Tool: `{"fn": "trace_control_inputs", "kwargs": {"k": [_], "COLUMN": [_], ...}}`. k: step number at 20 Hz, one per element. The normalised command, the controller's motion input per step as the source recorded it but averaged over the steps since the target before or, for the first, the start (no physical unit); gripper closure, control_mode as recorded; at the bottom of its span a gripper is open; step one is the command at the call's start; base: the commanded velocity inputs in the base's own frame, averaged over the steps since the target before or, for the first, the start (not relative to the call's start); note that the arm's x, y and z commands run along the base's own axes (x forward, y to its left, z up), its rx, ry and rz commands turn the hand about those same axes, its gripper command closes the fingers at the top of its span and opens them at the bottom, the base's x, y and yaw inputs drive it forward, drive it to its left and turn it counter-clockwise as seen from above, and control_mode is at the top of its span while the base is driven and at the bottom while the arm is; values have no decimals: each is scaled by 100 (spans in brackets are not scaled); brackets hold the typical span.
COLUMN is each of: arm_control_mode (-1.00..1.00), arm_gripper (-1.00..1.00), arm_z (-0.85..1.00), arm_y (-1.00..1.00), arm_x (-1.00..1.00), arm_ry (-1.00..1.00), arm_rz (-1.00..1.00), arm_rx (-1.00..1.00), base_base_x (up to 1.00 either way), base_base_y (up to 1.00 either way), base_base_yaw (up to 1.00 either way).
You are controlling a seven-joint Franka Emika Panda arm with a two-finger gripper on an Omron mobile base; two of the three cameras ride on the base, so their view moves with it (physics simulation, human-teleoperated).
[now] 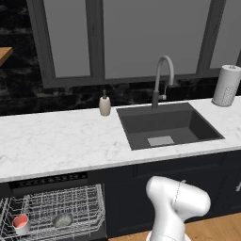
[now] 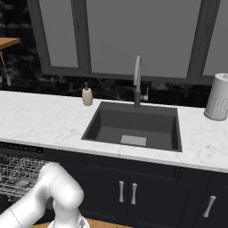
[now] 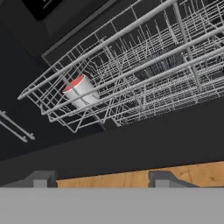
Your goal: Pick up the cup and bowl from the counter, place them in the dishwasher, and close the dishwasher door.
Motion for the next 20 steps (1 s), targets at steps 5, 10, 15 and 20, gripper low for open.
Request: {"fn": "trace_control_inputs", "kwargs": {"k": [5,10,15,20], "arm_control_mode": [-100,-100,-100,-100], "arm_gripper": [-100,-100,-100,-100], "arm_z": [0,-4,-11,-15], "arm_y": [0,0,0,0], "arm_x": [99,100,100,100], "arm_ry": [-26,-19,-14,-9], "arm_rz": [-38,-37,-37,-33], "arm_rx": [0,0,0,0], "base_base_x": [0,0,0,0], "base_base_y": [0,0,0,0], "base_base_yaw": [0,0,0,0]}}
